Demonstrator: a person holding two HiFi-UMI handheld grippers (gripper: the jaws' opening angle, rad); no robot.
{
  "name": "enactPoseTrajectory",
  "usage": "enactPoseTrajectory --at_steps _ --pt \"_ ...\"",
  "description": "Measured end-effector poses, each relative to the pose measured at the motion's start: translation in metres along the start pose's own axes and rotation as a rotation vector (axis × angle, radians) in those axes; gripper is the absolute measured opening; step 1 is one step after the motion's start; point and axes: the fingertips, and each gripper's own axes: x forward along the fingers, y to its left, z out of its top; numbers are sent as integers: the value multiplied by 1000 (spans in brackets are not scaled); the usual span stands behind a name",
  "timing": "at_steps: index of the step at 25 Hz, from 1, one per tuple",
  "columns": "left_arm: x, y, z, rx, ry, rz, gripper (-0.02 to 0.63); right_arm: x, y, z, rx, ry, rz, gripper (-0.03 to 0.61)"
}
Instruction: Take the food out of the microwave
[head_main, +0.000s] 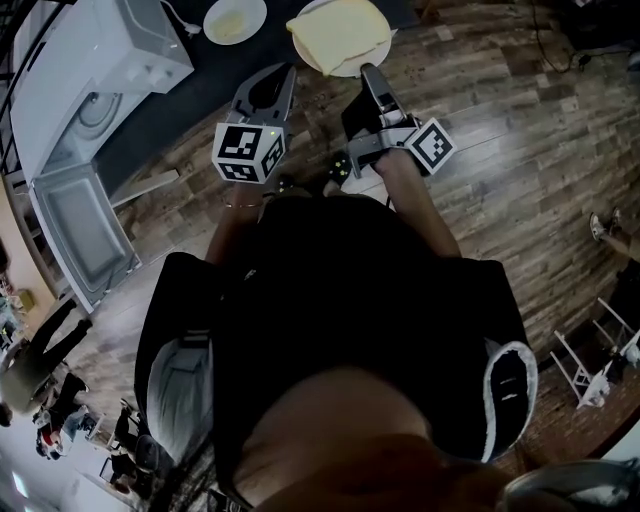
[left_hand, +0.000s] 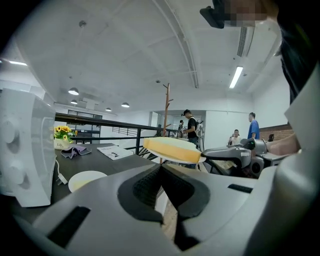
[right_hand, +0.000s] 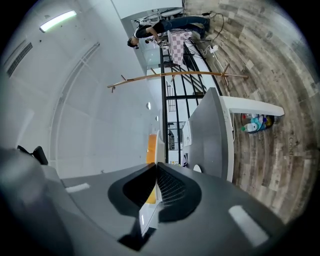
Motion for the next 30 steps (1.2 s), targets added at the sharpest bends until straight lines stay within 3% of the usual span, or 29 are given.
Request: enactPoseTrajectory --at_steps 10,22,30 --pt "6 12 4 -18 -13 49 8 6 -6 7 13 6 5 5" --pt "34 14 20 -4 -29 40 8 20 0 38 -2 -13 14 5" --pt "37 33 15 -12 6 65 8 48 -11 38 5 13 7 5"
